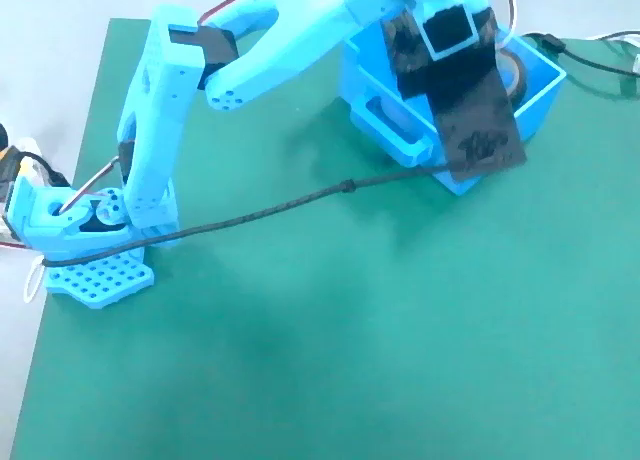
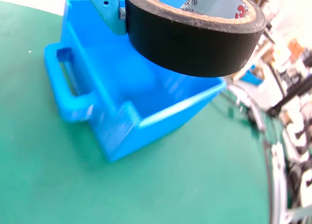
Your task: Put the tape in the box
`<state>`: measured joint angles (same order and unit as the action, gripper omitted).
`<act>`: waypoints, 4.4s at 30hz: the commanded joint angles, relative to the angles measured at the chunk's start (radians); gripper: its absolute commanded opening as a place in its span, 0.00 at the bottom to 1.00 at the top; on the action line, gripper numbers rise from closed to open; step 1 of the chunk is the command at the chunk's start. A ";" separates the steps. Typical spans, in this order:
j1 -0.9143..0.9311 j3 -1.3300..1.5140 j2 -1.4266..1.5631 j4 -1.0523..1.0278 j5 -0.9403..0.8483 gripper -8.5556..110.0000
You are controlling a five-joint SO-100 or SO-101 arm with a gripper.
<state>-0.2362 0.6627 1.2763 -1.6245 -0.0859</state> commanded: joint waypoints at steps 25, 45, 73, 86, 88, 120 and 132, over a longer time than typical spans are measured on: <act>-0.202 -0.095 -0.146 0.196 0.110 0.07; -0.247 -0.095 -0.242 0.230 0.114 0.07; -0.261 -0.095 -0.241 0.232 0.124 0.33; -0.241 -0.095 -0.218 0.227 0.126 0.32; -0.236 -0.095 -0.206 0.224 0.123 0.32; 0.169 -0.051 0.442 -0.244 0.063 0.32; 0.232 0.420 0.973 -0.218 0.060 0.33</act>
<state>-0.0123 0.9603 2.1062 -1.8377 -0.0077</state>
